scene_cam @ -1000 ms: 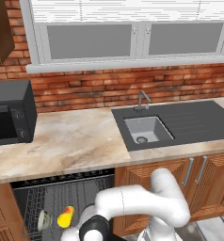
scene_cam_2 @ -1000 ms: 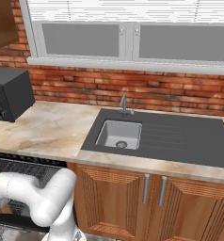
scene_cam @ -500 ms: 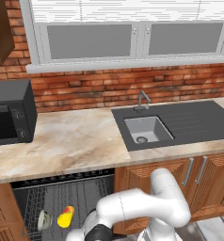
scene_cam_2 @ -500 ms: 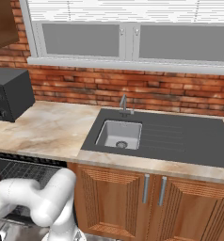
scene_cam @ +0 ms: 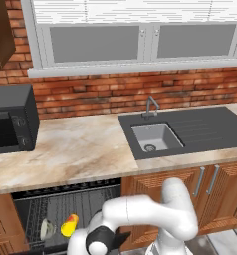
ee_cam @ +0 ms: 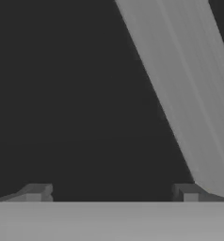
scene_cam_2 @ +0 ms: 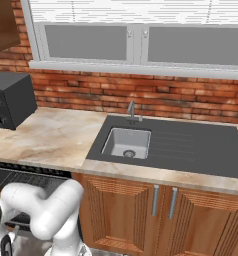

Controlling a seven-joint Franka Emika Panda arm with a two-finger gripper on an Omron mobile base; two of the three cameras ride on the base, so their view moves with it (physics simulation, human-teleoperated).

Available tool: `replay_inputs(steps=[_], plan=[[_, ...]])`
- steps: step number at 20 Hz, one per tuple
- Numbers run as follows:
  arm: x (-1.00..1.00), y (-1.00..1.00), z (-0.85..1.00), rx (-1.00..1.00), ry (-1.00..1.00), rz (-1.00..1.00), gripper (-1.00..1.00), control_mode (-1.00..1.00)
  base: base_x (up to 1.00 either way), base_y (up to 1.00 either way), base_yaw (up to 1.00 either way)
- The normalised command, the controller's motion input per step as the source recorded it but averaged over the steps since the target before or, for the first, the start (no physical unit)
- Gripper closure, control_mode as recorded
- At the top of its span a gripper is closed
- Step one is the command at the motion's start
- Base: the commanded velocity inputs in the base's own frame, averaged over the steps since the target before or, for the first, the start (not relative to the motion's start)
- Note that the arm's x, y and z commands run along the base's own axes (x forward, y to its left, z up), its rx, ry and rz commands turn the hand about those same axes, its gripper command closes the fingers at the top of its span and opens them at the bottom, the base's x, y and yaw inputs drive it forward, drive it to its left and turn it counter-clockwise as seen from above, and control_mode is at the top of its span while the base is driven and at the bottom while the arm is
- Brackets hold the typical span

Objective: Pick up the cup and bowl from the counter, place them in the dishwasher, and close the dishwasher door.

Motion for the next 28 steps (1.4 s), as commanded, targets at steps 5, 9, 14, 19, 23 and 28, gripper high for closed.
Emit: replay_inputs(steps=[5,9,14,19,23,28], plan=[[1.00,-0.15,0.00,0.00,0.00,0.00,-1.00,-1.00,0.00,0.00,0.00],[0.95,-0.10,0.00,0.00,0.00,0.00,-1.00,-1.00,0.00,0.00,0.00],[0.86,-0.05,0.00,-0.02,-0.01,0.00,-1.00,-1.00,0.00,0.00,0.00],[0.75,0.00,0.00,-0.04,-0.02,0.00,-1.00,-1.00,0.00,0.00,0.00],[0.73,0.00,0.00,-0.03,-0.03,0.00,-1.00,-1.00,0.00,0.00,0.00],[0.70,0.00,0.00,-0.03,-0.03,0.00,-1.00,-1.00,0.00,0.00,0.00]])
